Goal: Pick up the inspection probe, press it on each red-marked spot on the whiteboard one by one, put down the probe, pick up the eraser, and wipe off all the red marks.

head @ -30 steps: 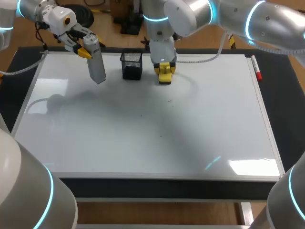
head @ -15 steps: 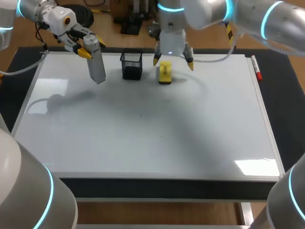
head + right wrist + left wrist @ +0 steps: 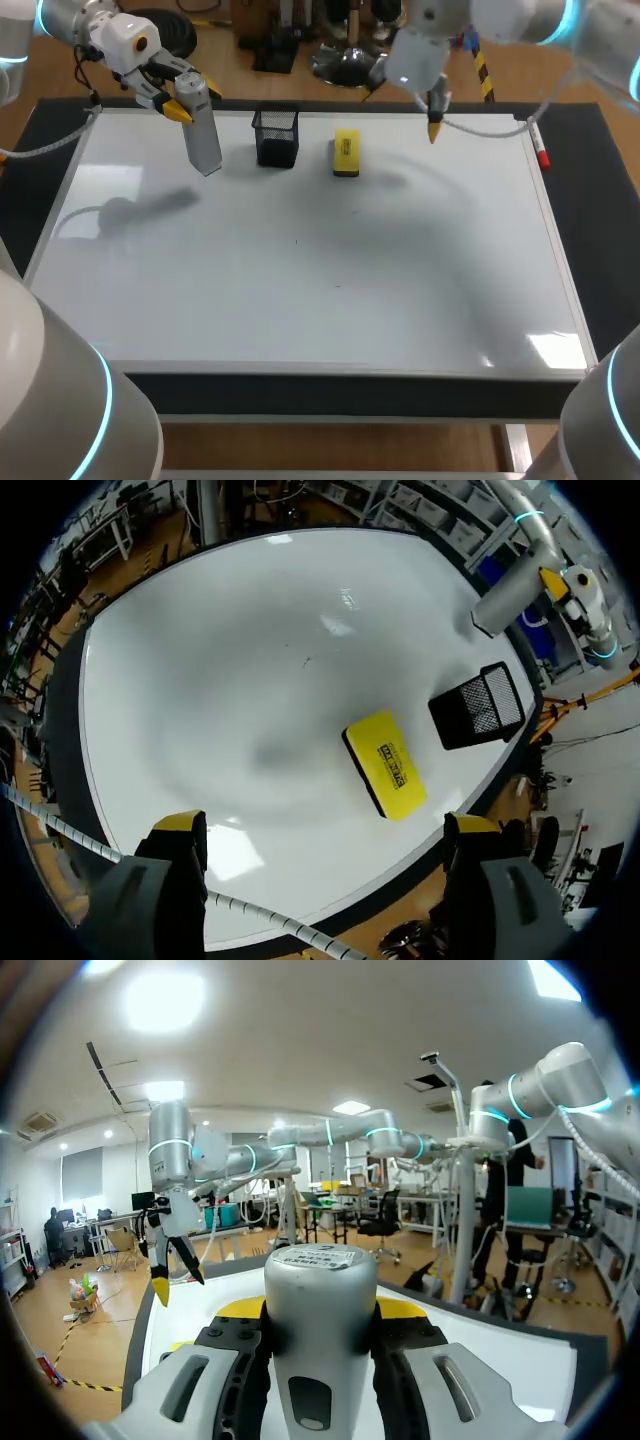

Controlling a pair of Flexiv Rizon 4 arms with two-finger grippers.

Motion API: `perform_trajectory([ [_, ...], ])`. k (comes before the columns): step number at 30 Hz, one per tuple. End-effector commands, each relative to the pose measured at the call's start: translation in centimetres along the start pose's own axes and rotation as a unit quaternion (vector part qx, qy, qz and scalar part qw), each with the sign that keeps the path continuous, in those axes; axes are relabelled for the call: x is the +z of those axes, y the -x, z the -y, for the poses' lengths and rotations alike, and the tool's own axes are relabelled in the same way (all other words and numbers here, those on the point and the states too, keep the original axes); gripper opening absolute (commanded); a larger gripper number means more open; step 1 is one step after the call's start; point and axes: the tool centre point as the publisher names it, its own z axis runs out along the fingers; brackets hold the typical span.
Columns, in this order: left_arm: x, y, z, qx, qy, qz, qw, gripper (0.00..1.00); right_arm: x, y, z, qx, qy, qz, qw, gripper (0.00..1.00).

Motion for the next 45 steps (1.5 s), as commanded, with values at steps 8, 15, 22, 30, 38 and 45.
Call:
perform_trajectory([
  [8,-0.7,0.6,-0.4,-0.001,-0.007,-0.054,0.998,0.00,-3.2,-4.6,0.0,0.077,0.030,0.155,0.984,1.00],
  [15,-0.7,0.6,-0.4,-0.001,-0.007,-0.054,0.998,0.00,-4.4,-5.5,-0.2,0.094,0.030,0.185,0.978,1.00],
  [22,-0.7,0.6,-0.4,-0.001,-0.007,-0.054,0.998,0.00,-4.5,-5.6,-0.2,0.095,0.029,0.186,0.978,1.00],
  [30,-0.7,0.6,-0.4,-0.001,-0.007,-0.054,0.998,0.00,-4.5,-5.6,-0.2,0.095,0.029,0.186,0.978,1.00],
  [38,-0.7,0.6,-0.4,-0.001,-0.007,-0.054,0.998,0.00,-4.5,-5.6,-0.2,0.095,0.029,0.186,0.978,1.00],
  [45,-0.7,0.6,-0.4,-0.001,-0.007,-0.054,0.998,0.00,-4.5,-5.6,-0.2,0.095,0.029,0.186,0.978,1.00],
])
